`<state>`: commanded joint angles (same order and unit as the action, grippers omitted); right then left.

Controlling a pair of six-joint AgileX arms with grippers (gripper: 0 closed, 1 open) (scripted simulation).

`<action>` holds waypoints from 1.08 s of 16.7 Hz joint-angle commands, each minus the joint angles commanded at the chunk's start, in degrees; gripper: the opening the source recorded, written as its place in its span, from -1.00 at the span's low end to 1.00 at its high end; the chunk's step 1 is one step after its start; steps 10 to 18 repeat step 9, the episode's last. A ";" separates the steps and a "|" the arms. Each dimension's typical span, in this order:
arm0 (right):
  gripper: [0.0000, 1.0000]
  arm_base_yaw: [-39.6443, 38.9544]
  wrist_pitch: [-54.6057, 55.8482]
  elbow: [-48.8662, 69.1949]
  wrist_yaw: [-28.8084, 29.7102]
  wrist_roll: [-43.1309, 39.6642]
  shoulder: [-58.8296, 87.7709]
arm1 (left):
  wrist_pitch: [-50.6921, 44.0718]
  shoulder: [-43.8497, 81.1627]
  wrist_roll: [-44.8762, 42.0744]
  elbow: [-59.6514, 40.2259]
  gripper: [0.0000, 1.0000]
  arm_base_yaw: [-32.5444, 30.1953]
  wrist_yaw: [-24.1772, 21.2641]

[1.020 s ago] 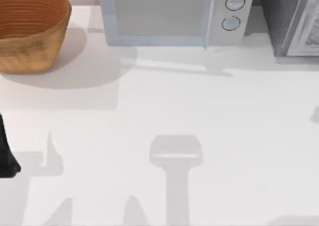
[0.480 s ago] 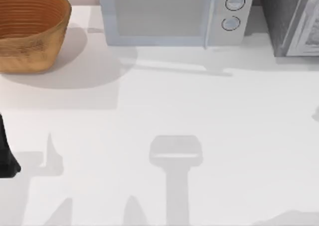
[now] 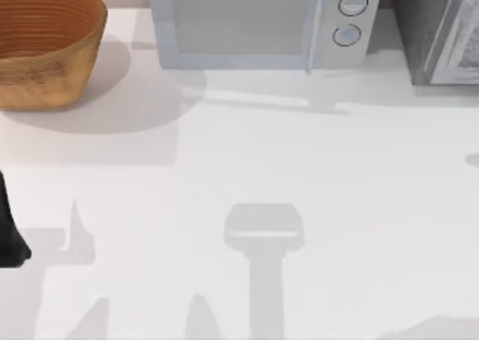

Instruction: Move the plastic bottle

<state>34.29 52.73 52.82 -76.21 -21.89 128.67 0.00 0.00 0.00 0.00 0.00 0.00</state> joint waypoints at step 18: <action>1.00 0.00 0.00 0.00 0.00 0.00 0.00 | 0.00 0.00 0.00 0.00 1.00 0.00 0.00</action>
